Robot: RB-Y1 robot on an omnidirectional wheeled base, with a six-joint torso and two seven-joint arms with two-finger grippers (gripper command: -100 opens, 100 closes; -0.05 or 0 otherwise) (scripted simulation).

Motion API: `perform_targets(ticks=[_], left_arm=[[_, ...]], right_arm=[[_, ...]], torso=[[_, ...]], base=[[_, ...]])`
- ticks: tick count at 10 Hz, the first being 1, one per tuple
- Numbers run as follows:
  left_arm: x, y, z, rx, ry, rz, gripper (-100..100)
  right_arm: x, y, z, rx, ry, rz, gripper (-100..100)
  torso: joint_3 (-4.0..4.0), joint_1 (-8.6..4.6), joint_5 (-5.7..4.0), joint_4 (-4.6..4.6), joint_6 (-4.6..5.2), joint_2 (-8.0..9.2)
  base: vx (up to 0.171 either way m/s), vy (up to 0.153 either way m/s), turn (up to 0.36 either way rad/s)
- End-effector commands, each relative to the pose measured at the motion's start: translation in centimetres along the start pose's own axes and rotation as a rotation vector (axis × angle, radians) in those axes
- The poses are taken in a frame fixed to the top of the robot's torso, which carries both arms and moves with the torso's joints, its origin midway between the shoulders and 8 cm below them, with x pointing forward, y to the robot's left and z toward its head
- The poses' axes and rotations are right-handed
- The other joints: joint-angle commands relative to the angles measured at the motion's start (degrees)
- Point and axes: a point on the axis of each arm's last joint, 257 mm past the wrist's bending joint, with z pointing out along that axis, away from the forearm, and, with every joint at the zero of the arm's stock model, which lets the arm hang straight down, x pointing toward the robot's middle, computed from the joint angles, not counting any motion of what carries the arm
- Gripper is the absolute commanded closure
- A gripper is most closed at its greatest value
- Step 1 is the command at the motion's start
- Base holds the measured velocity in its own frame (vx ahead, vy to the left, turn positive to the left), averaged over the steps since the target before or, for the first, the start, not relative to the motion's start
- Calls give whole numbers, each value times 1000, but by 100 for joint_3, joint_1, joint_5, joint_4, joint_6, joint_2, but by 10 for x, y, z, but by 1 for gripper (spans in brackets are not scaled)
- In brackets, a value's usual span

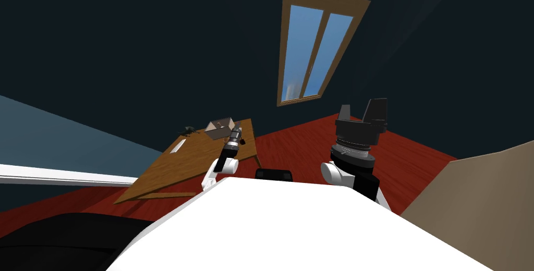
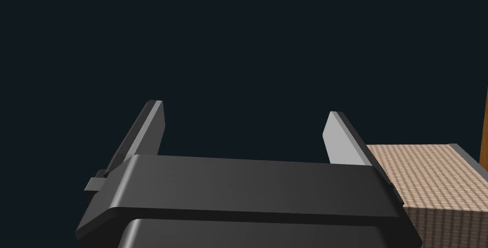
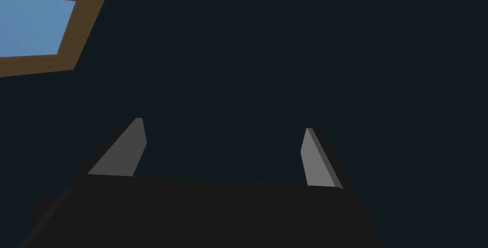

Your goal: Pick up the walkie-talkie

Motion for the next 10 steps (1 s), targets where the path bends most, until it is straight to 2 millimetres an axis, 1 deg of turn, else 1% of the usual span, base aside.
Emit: perform_targets(ticks=[1, 2, 4, 5, 6, 7, 9, 10], left_arm=[[1, 14, 1, -38, 8, 6, -100], [4, 39, -2, -104, 23, 18, -100], [7, 82, -9, -217, 53, 48, -100], [8, 90, -11, -237, 55, 48, -100], [8, 110, -16, -291, 71, 68, -100], [9, 116, -18, -303, 72, 68, -100], [6, 162, -35, -426, 104, 115, -100], [6, 166, -36, -433, 105, 115, -100]], right_arm=[[0, 0, 0, 0, 0, 0, 0], [0, 0, 0, 0, 0, 0, 0], [0, 0, 0, 0, 0, 0, 0], [0, 0, 0, 0, 0, 0, 0], [0, 0, 0, 0, 0, 0, 0], [0, 0, 0, 0, 0, 0, 0], [0, 0, 0, 0, 0, 0, 0], [0, 0, 0, 0, 0, 0, 0]], torso=[[0, 0, 0, 0, 0, 0], [0, 3, 0, 0, -1, 1], [0, -11, -3, 0, 0, 1], [-1, -19, -5, -1, -1, -2], [0, -5, -3, 0, -2, 0], [1, 0, -1, 0, 0, 3], [1, 4, 0, 1, -1, 3], [0, -6, -2, 0, -1, 1]], base=[[34, -71, -26], [32, -83, -57], [43, -129, -93], [39, -86, -11], [27, -77, -55], [25, -55, -27], [38, -91, -72], [29, -78, -15]])
